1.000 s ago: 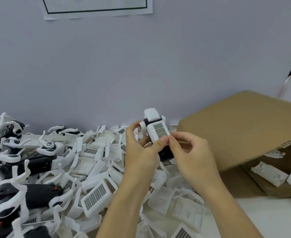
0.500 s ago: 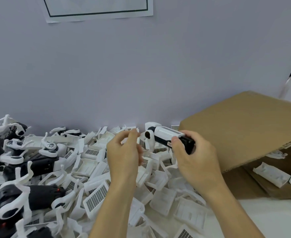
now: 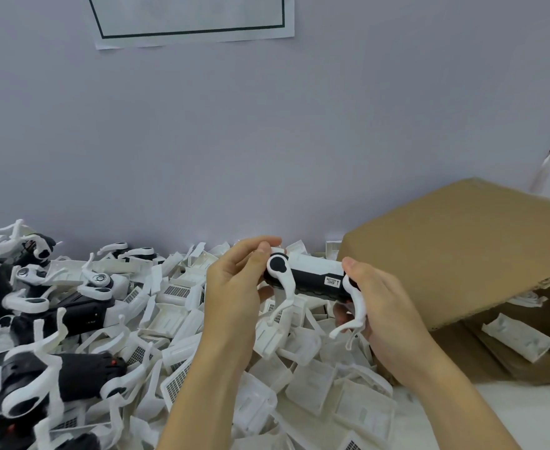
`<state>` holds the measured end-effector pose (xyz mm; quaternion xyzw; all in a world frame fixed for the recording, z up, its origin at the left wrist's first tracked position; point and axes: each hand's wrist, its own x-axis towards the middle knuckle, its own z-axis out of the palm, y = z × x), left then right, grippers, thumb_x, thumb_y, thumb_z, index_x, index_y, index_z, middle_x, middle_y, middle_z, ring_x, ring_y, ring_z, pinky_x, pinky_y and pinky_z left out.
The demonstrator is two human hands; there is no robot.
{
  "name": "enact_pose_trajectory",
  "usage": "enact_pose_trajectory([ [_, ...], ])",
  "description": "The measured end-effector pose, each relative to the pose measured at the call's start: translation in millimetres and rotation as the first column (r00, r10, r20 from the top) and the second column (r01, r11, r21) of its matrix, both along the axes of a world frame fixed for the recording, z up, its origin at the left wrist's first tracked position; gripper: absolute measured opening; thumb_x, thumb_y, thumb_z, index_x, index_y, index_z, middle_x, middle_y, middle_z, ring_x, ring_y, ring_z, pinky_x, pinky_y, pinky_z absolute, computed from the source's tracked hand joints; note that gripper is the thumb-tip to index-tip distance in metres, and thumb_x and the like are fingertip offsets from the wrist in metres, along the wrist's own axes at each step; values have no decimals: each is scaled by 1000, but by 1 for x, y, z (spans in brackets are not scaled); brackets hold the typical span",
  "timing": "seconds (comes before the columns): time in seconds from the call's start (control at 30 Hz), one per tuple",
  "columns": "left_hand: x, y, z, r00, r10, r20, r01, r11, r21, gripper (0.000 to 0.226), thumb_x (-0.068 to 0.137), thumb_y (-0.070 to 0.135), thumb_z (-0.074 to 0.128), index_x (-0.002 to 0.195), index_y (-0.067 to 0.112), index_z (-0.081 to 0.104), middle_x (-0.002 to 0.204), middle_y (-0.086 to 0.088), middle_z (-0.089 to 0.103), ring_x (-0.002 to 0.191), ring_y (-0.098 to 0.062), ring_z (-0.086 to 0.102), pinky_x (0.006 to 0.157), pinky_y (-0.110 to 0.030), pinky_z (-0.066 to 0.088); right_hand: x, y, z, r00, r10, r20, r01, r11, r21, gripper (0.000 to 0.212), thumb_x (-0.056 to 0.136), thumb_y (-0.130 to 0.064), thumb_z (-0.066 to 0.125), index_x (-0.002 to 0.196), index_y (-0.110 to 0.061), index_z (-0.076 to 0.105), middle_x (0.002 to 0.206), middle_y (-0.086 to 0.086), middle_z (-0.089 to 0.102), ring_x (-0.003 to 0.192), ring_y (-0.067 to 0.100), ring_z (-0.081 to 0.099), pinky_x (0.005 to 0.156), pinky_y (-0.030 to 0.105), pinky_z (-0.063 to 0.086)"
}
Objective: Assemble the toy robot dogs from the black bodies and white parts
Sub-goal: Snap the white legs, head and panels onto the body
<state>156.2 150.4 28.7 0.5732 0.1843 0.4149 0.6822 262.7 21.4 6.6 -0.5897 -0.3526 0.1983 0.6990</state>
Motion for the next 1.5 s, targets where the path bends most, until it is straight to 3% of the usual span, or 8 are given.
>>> enact_pose_trajectory([
  [0.2, 0, -2, 0, 995, -9, 96, 14, 999, -51, 28, 101, 9, 53, 88, 17, 76, 94, -6, 78, 81, -16, 70, 68, -23, 56, -3, -6, 3, 993, -52, 111, 35, 988, 151, 41, 75, -49, 69, 104, -21, 76, 89, -7, 73, 80, 9, 67, 72, 21, 52],
  [0.43, -1, 4, 0, 976, -51, 213, 104, 964, -245, 30, 102, 0, 43, 110, 9, 70, 107, -16, 76, 95, -26, 71, 85, -38, 57, -9, -10, 14, 947, -27, 321, -22, 989, 148, 54, 67, -26, 86, 118, -28, 69, 113, -4, 74, 109, 17, 69, 90, 26, 55],
  [0.63, -1, 6, -2, 953, -5, 302, 118, 926, -357, 41, 85, -10, 34, 102, 5, 68, 94, -13, 76, 85, -24, 72, 75, -33, 56, -14, -7, 17, 746, -136, 652, 146, 988, 39, 52, 66, -15, 84, 110, -37, 70, 113, -17, 65, 113, 13, 58, 91, 15, 45],
  [0.9, -2, 5, -1, 933, 125, 338, 31, 907, -421, 33, 85, -7, 35, 90, 6, 65, 89, -12, 72, 88, -28, 64, 82, -38, 51, -28, 5, 16, 552, -208, 807, 239, 967, 86, 49, 66, -20, 77, 112, -35, 68, 113, -21, 59, 104, 10, 57, 86, 38, 51],
  [1.0, -1, 2, 1, 947, 99, 305, 23, 928, -372, 26, 94, -1, 43, 100, 7, 67, 95, -13, 75, 90, -25, 69, 79, -34, 53, -24, 5, 11, 673, -219, 707, 209, 973, 102, 45, 73, -20, 74, 114, -33, 65, 110, -16, 61, 103, 13, 61, 82, 24, 51],
  [1.17, -2, 4, -2, 989, 47, 139, -29, 992, -127, 21, 94, 10, 64, 109, 15, 76, 89, -3, 75, 82, -14, 68, 76, -26, 50, -15, 1, 10, 938, -291, 187, 255, 947, 194, 30, 85, -38, 67, 114, -33, 64, 102, -9, 68, 90, 14, 71, 67, 23, 59],
  [1.33, -2, -3, 3, 995, -34, 91, 27, 997, 74, 19, 77, 38, 77, 93, 27, 79, 98, -3, 79, 92, -16, 73, 83, -28, 53, -11, -2, 19, 951, -169, -259, 208, 969, 131, 51, 83, -58, 57, 101, -13, 73, 94, 18, 75, 68, 30, 68, 53, 37, 54],
  [1.5, 0, -5, 6, 995, -21, 99, 7, 990, 138, 13, 82, 39, 74, 87, 27, 75, 93, -6, 77, 84, -15, 73, 76, -26, 58, -11, 2, 16, 874, -35, -485, 101, 989, 111, 48, 96, -52, 51, 100, -11, 77, 79, 7, 73, 55, 20, 62, 43, 29, 50],
])
